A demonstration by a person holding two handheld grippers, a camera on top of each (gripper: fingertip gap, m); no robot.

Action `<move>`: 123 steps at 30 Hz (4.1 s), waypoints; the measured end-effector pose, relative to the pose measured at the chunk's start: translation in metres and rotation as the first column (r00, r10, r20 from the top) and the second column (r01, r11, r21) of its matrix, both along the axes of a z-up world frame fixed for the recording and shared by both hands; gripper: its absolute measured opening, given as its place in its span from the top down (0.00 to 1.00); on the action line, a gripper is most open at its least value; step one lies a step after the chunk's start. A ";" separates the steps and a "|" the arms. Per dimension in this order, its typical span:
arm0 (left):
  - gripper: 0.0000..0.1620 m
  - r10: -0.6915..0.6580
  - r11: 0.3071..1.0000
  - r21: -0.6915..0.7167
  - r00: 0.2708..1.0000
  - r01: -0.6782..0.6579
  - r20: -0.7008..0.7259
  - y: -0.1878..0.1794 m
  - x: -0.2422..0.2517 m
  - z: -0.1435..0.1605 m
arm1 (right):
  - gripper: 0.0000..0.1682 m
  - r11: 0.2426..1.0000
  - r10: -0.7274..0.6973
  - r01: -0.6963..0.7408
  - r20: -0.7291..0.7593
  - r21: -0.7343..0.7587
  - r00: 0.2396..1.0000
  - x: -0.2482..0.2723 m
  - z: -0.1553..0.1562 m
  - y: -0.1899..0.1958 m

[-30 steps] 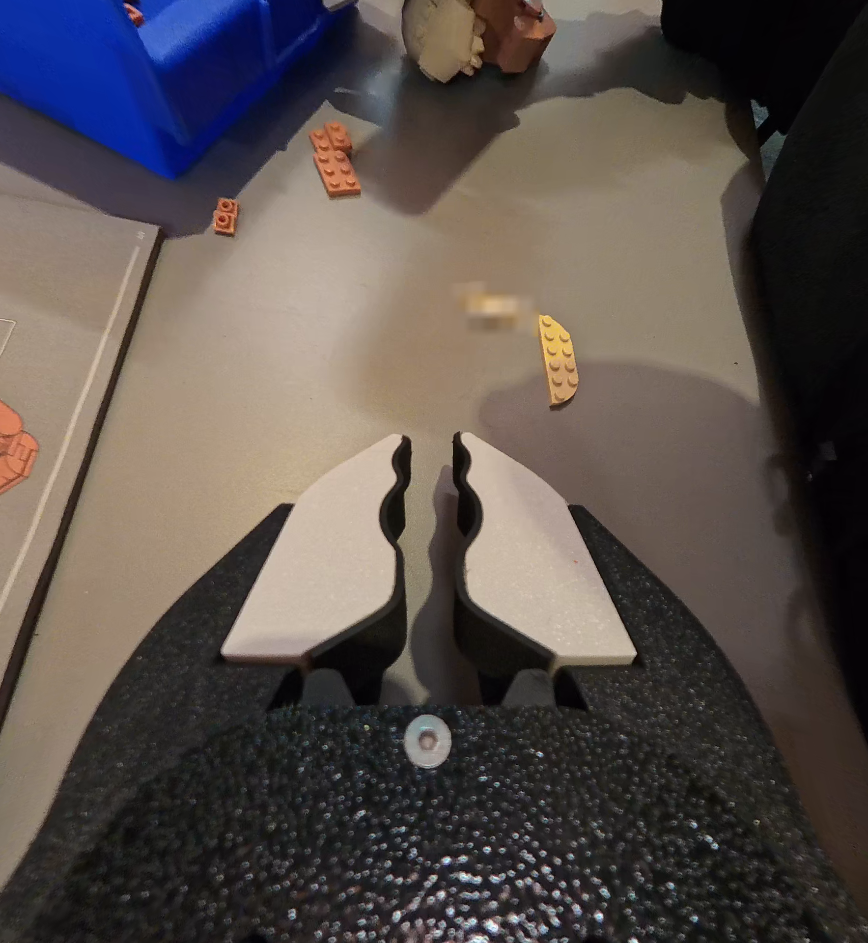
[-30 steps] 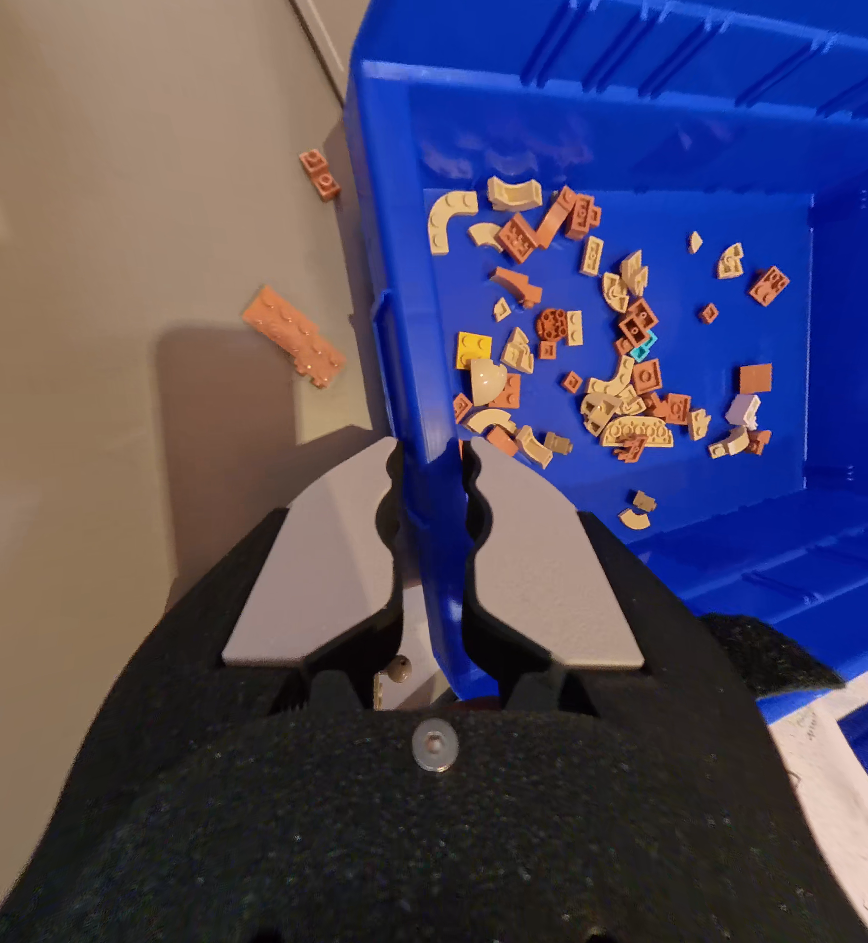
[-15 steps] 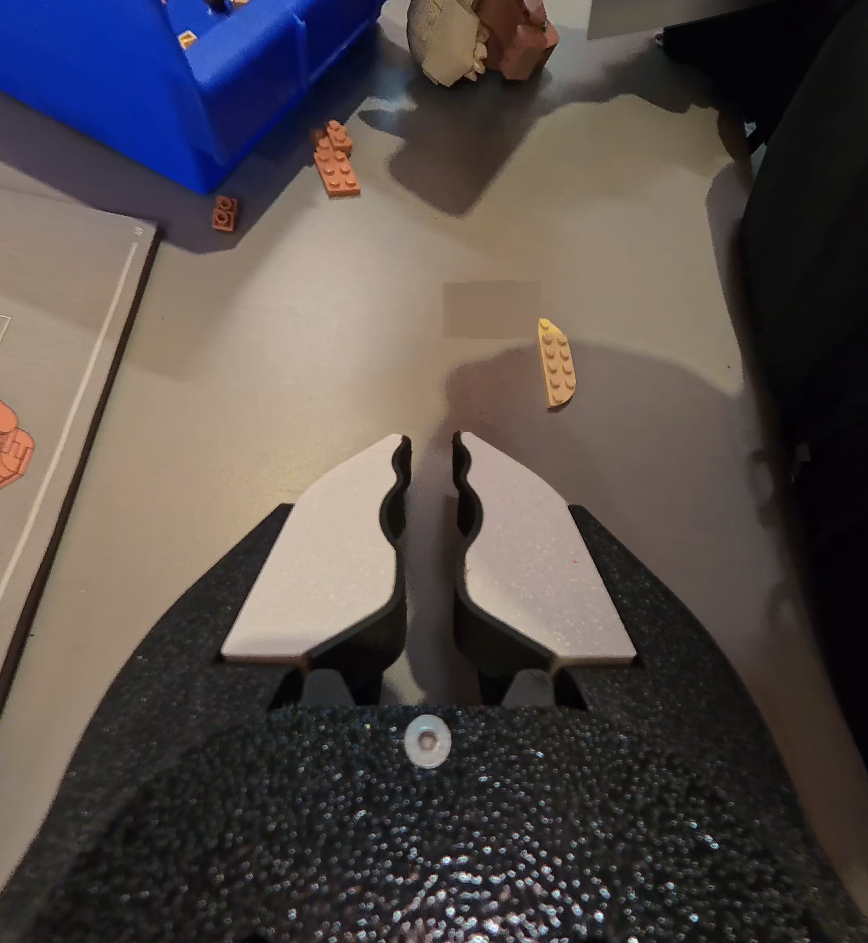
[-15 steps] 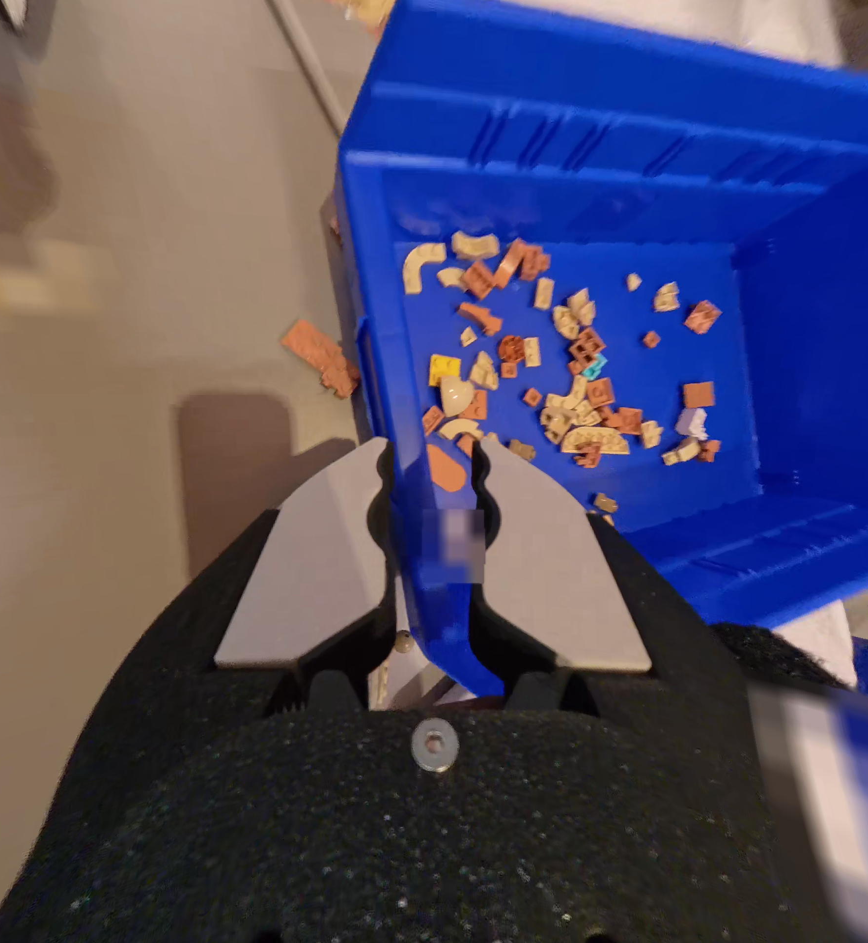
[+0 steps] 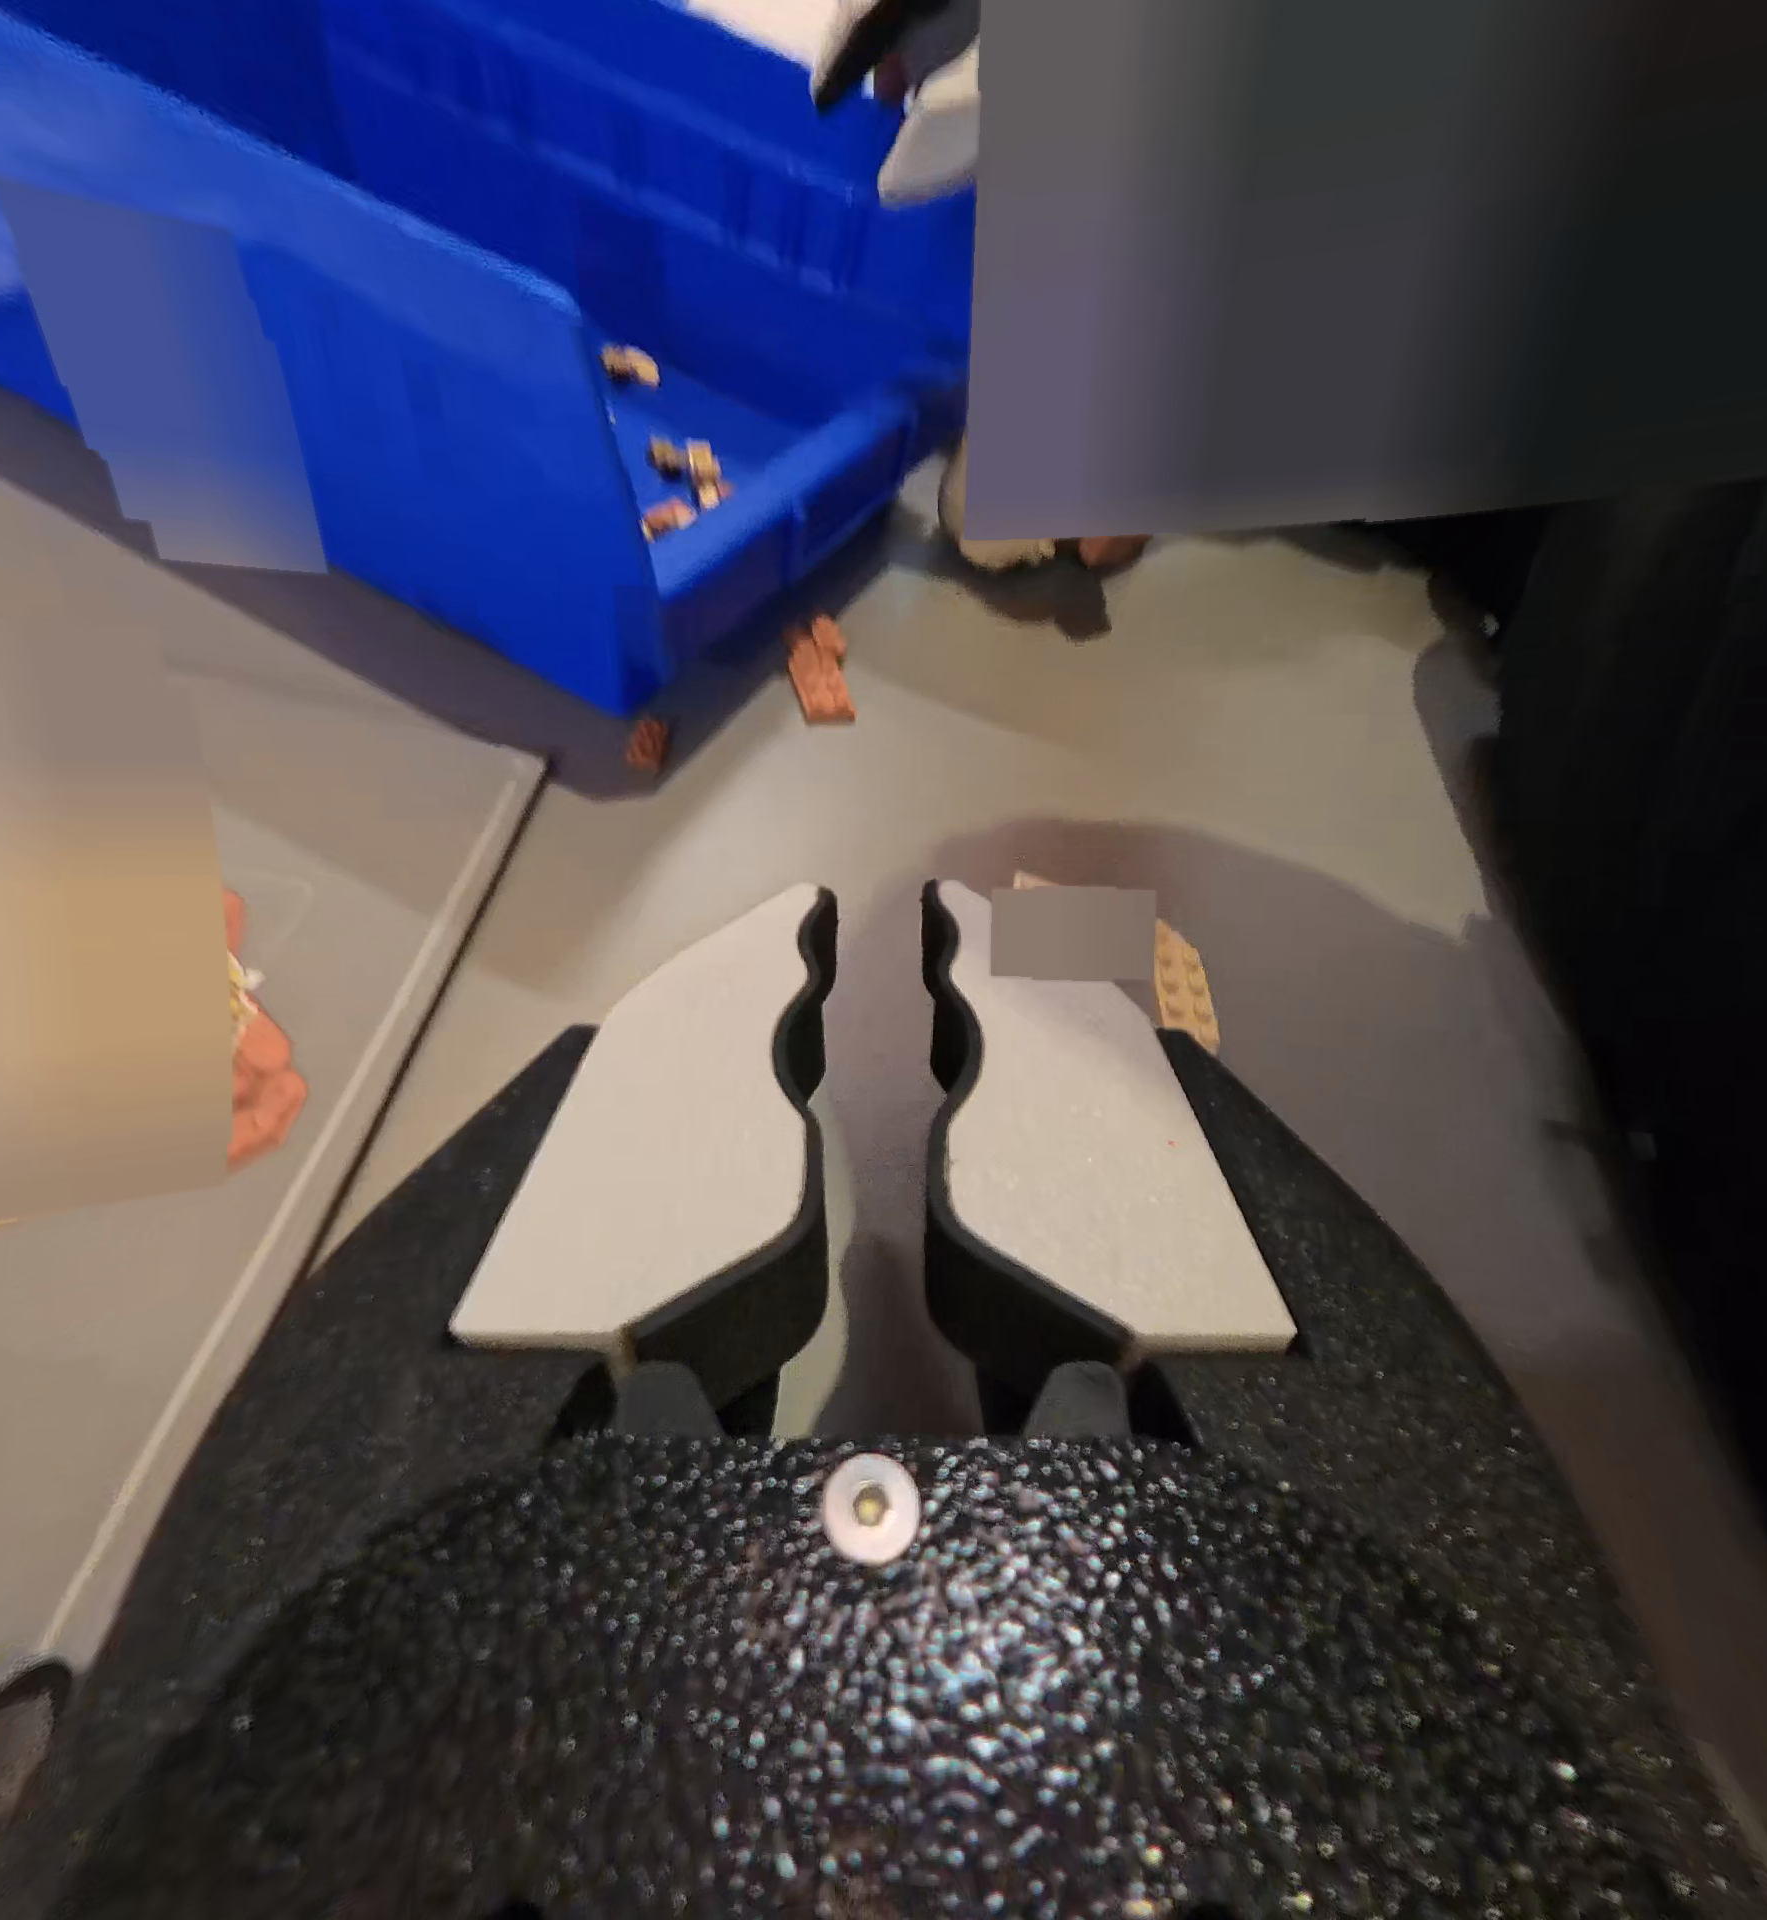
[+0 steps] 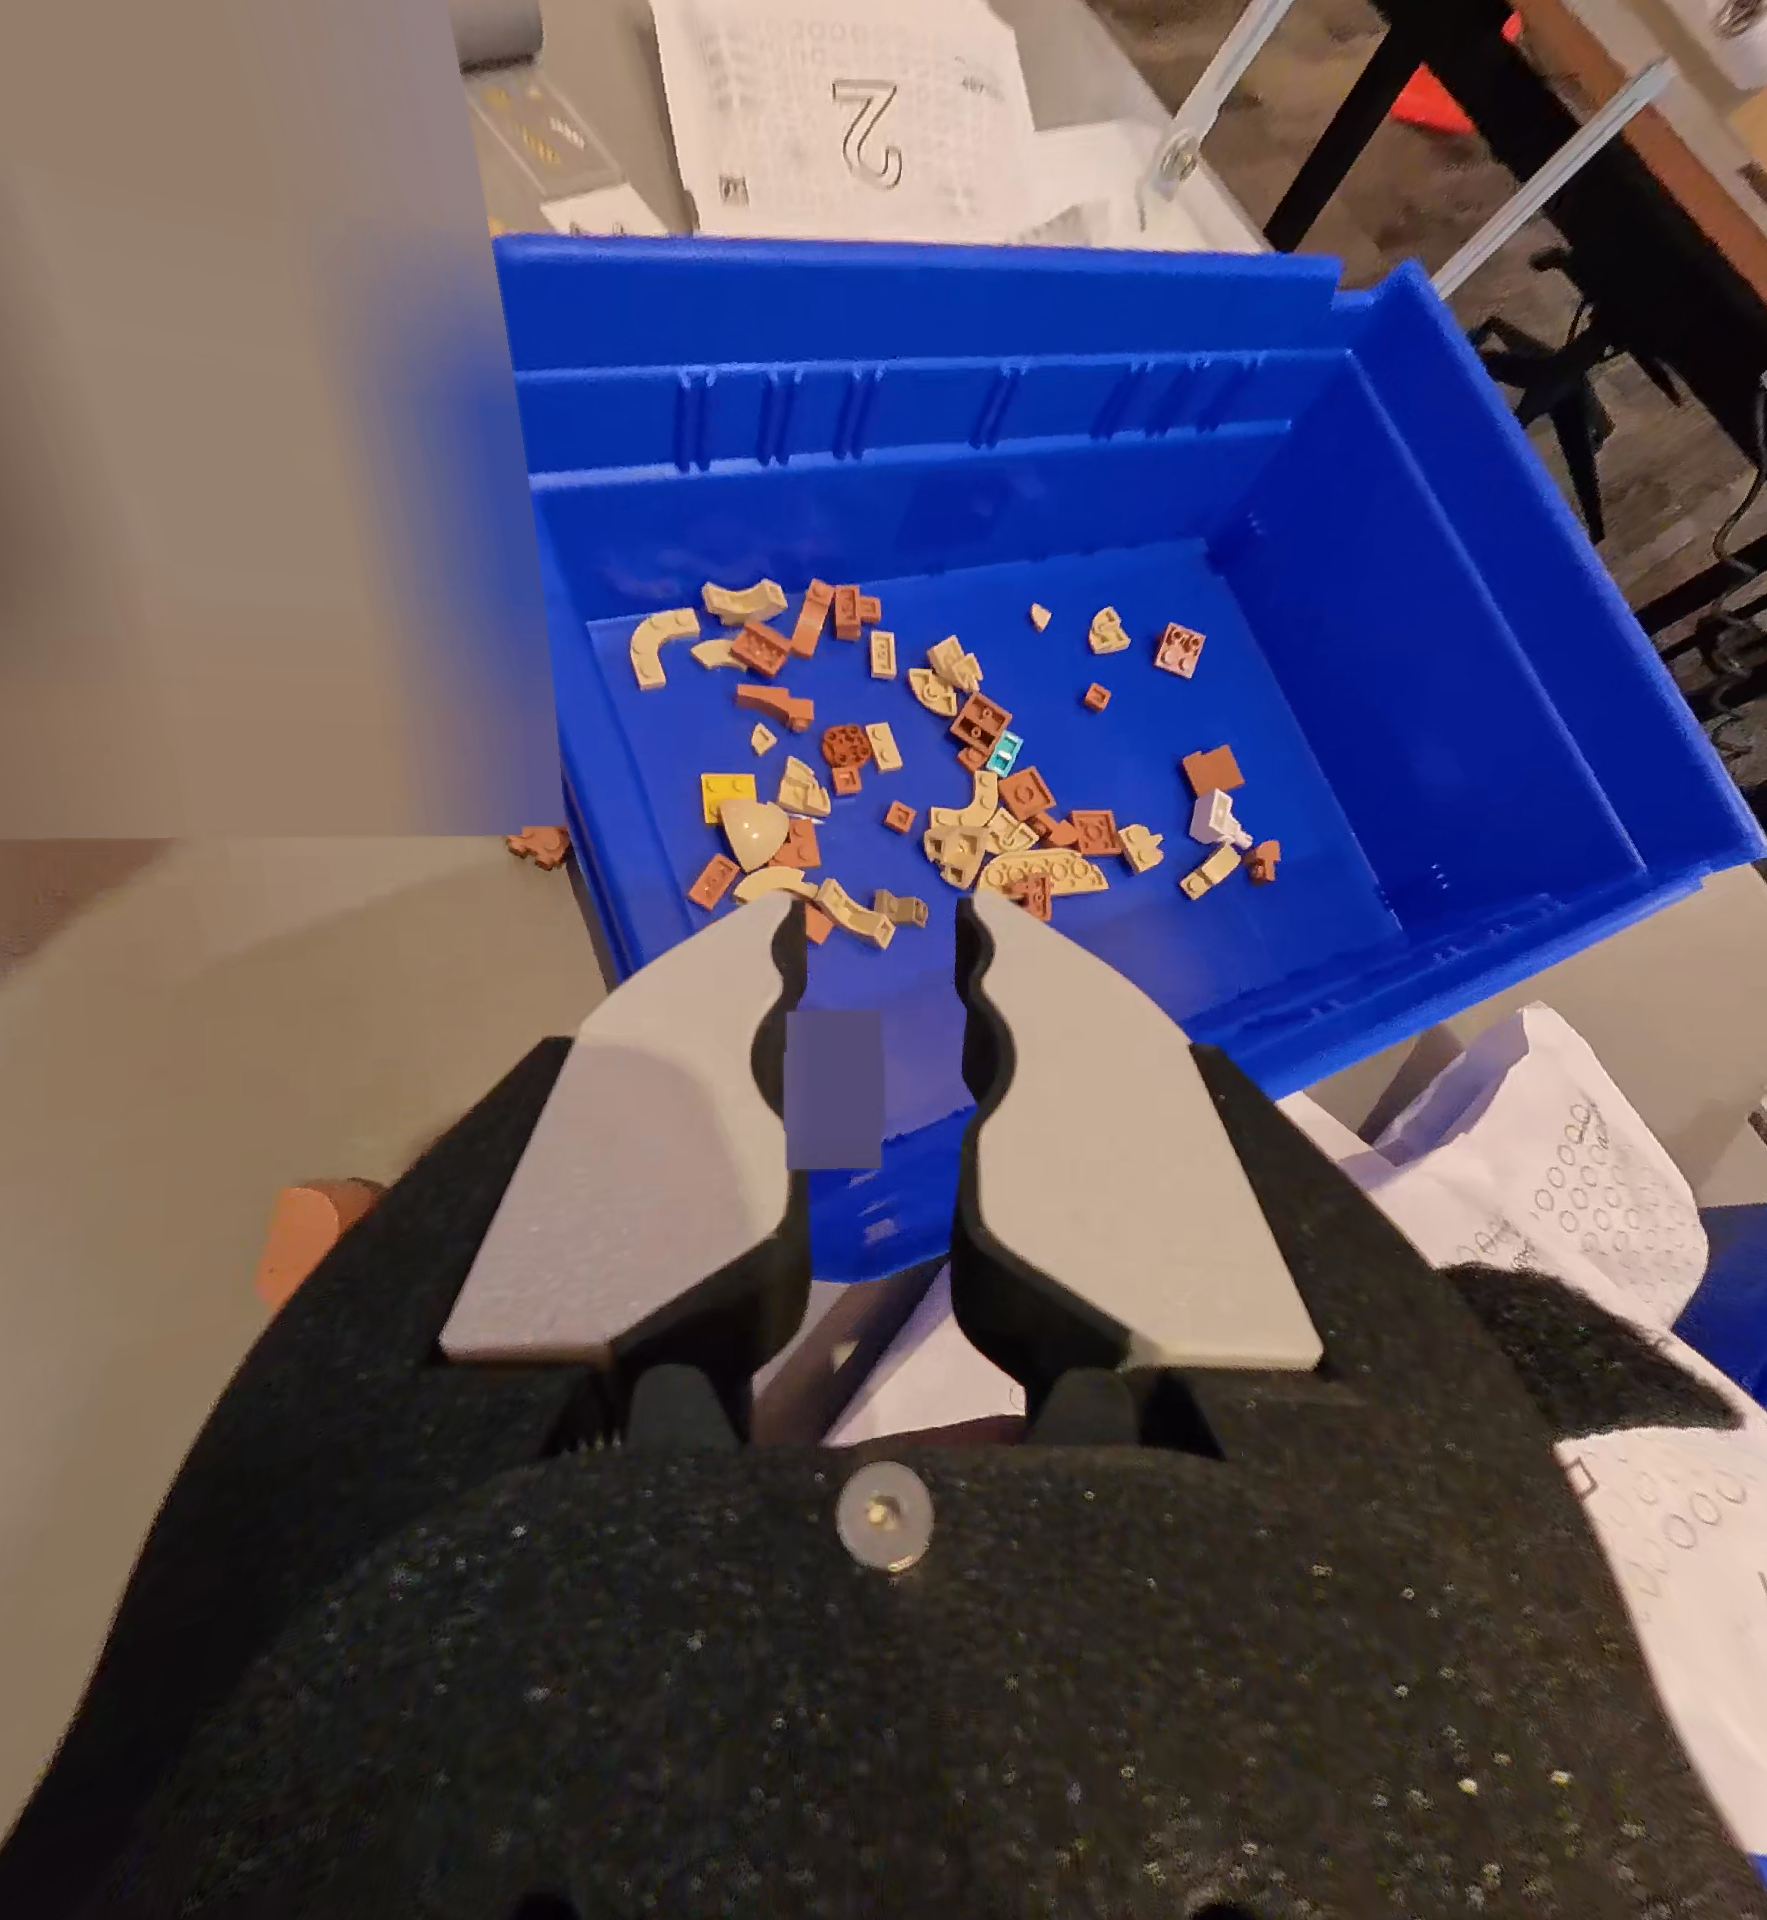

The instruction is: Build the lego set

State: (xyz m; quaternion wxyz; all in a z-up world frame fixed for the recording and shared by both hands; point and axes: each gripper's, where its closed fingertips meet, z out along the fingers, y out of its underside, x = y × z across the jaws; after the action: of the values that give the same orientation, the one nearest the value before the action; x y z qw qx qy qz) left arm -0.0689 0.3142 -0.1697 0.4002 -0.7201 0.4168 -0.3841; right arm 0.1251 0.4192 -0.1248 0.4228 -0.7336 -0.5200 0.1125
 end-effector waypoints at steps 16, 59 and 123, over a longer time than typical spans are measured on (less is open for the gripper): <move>0.90 -0.010 0.988 0.149 0.984 0.037 -0.179 -0.002 0.019 -0.017 | 0.83 0.999 -0.004 0.006 -0.037 0.037 0.999 0.002 0.001 0.003; 0.90 0.043 0.994 0.113 0.966 -0.014 -0.256 0.004 0.007 -0.029 | 0.84 0.981 0.168 -0.186 0.252 0.050 0.953 -0.033 0.008 0.033; 0.90 0.044 0.992 0.123 0.977 -0.018 -0.207 -0.003 -0.005 -0.022 | 0.87 0.698 0.702 -0.550 0.288 -0.460 0.651 -0.113 -0.100 -0.168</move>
State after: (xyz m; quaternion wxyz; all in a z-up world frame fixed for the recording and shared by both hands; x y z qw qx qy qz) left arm -0.0736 0.3111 -0.1916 0.4028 -0.7376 0.4676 -0.2740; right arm 0.0117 0.2515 -0.2247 0.0965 -0.5694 -0.7986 0.1694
